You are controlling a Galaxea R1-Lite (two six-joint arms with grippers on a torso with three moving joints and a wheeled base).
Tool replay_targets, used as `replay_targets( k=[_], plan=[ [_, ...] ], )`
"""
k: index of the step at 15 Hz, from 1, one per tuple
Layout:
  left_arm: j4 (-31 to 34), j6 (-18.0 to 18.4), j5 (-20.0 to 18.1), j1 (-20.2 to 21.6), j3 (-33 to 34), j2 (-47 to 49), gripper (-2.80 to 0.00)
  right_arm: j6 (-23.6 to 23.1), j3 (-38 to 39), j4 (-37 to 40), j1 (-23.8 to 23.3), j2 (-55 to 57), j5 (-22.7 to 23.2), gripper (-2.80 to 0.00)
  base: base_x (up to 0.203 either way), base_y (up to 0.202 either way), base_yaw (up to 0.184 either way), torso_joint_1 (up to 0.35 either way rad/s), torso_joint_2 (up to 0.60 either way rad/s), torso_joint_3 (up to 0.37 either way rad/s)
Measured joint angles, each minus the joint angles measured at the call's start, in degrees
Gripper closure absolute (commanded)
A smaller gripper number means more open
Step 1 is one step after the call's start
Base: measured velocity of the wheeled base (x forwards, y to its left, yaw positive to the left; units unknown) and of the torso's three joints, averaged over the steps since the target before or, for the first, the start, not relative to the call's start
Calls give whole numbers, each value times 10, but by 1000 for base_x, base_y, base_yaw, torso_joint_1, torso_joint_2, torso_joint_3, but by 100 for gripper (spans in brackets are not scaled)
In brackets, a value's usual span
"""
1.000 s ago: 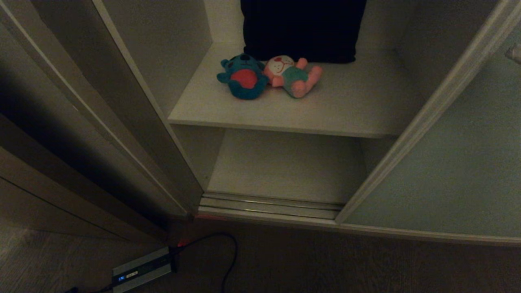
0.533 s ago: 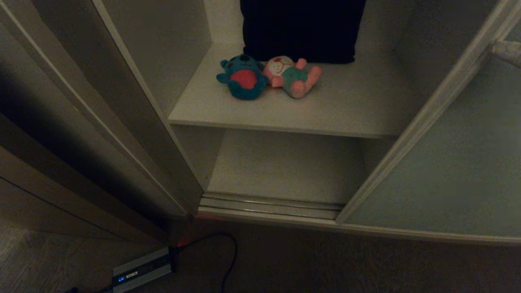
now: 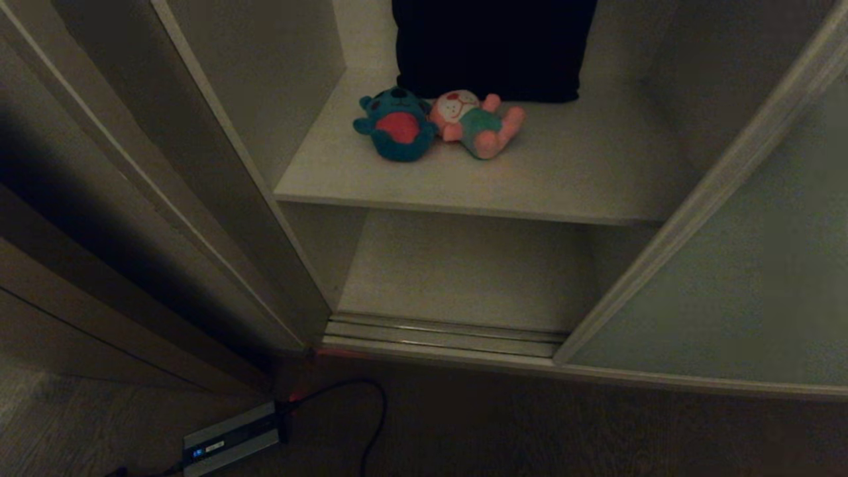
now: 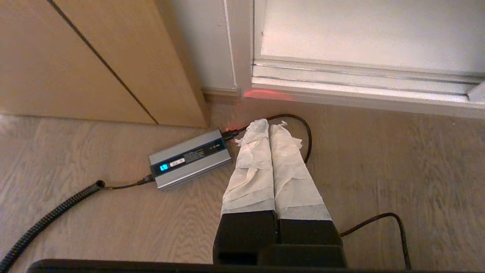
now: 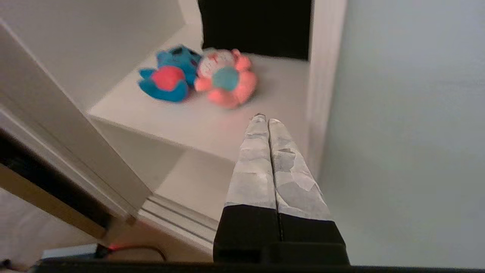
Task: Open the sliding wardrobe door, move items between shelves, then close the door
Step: Close the door
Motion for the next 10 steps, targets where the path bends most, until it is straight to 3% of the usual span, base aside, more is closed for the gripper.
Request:
replay_targets(
  k=[3, 10],
  plan=[
    [0, 0, 0, 1, 0, 0, 0, 1, 2, 3, -2, -19, 0, 0, 0, 0, 0, 0, 0, 0],
    [0, 0, 0, 0, 0, 0, 0, 54, -49, 6, -116, 12, 14, 0, 0, 0, 0, 0, 0, 0]
  ],
)
